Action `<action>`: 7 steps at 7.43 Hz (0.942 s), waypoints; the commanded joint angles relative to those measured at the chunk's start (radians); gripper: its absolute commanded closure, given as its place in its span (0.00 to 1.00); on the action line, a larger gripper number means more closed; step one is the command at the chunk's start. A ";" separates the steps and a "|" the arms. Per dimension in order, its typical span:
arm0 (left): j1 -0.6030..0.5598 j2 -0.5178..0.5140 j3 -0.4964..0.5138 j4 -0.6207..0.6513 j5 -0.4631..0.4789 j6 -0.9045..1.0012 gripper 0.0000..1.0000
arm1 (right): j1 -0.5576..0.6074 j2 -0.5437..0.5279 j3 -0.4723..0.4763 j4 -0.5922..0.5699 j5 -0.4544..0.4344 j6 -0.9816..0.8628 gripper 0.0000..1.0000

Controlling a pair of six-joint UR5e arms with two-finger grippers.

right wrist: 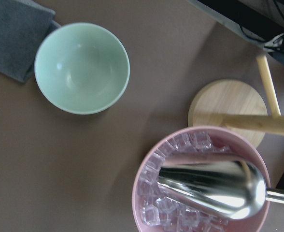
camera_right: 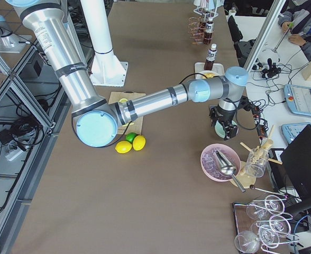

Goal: Place tea on tray

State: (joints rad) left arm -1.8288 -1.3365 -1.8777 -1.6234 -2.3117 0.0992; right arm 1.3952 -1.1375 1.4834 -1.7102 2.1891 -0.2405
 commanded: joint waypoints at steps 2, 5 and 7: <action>-0.001 0.003 -0.015 0.000 -0.003 0.007 0.03 | 0.037 -0.296 0.179 0.001 0.006 -0.063 0.00; 0.020 0.010 -0.021 0.000 -0.069 0.004 0.03 | 0.219 -0.393 0.155 0.000 0.024 -0.195 0.00; 0.100 0.014 -0.008 0.025 -0.071 -0.001 0.03 | 0.368 -0.464 0.160 0.000 0.110 -0.215 0.00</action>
State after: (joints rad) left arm -1.7837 -1.3251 -1.8954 -1.6207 -2.3721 0.1028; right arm 1.6394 -1.5469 1.6401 -1.7098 2.2426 -0.4338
